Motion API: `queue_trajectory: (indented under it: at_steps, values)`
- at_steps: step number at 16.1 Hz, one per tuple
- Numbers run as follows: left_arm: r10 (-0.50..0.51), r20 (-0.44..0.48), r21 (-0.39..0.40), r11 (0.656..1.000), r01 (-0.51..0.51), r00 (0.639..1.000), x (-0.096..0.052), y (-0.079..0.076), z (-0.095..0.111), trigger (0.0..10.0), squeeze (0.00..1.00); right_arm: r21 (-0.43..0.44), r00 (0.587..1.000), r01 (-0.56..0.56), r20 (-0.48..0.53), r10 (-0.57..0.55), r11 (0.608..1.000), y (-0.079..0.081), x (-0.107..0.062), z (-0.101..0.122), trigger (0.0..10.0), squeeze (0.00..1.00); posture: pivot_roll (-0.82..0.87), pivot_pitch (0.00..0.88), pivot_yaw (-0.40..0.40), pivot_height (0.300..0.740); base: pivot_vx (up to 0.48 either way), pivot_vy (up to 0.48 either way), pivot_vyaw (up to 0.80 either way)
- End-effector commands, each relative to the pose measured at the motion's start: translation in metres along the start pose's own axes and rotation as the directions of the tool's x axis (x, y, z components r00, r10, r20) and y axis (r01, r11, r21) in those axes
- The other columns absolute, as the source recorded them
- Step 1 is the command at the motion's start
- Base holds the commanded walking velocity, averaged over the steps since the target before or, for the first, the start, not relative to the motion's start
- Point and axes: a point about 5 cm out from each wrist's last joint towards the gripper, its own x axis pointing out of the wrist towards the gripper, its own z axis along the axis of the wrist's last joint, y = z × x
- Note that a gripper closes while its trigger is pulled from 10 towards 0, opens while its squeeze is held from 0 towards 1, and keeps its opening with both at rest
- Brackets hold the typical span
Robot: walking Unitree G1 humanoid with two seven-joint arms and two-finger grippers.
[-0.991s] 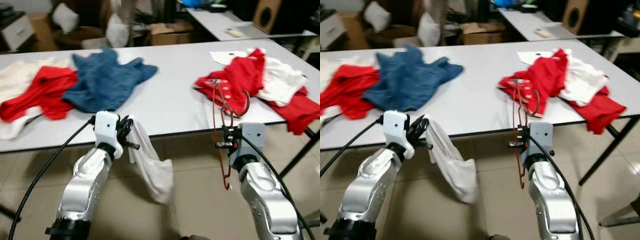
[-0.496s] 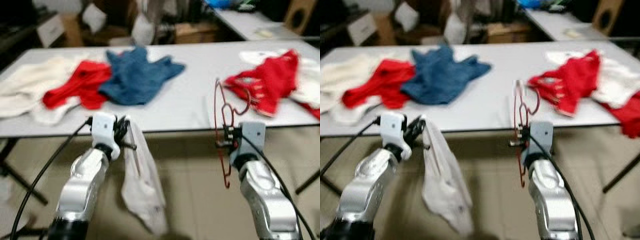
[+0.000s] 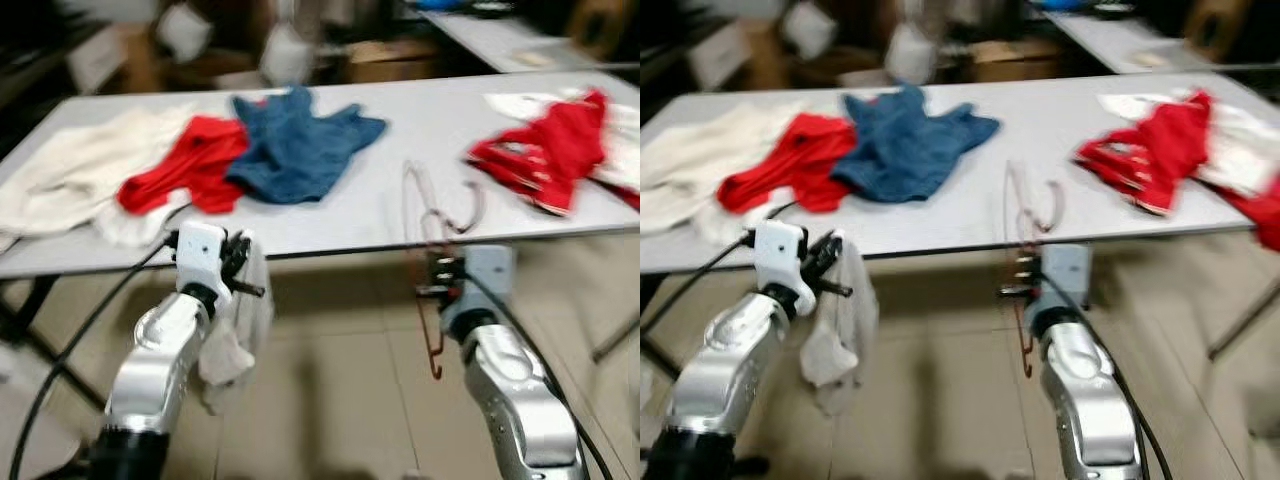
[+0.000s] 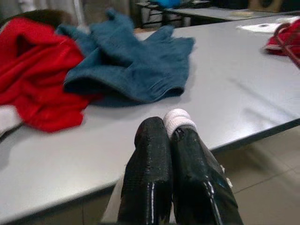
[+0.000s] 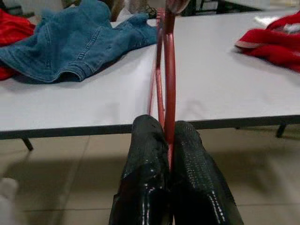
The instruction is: Hang hanger
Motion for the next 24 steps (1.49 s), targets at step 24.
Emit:
queue_trajectory:
  at_steps: [24]
  values:
    - [-0.083,0.165,-0.022,0.996,0.088,0.983,0.021,-0.005,0.053,10.0,0.0,-0.097,0.973,-0.179,0.127,0.19,0.979,-0.016,0.001,0.044,10.0,0.0,-0.07,0.0,0.068,0.74,0.016,0.042,-0.07]
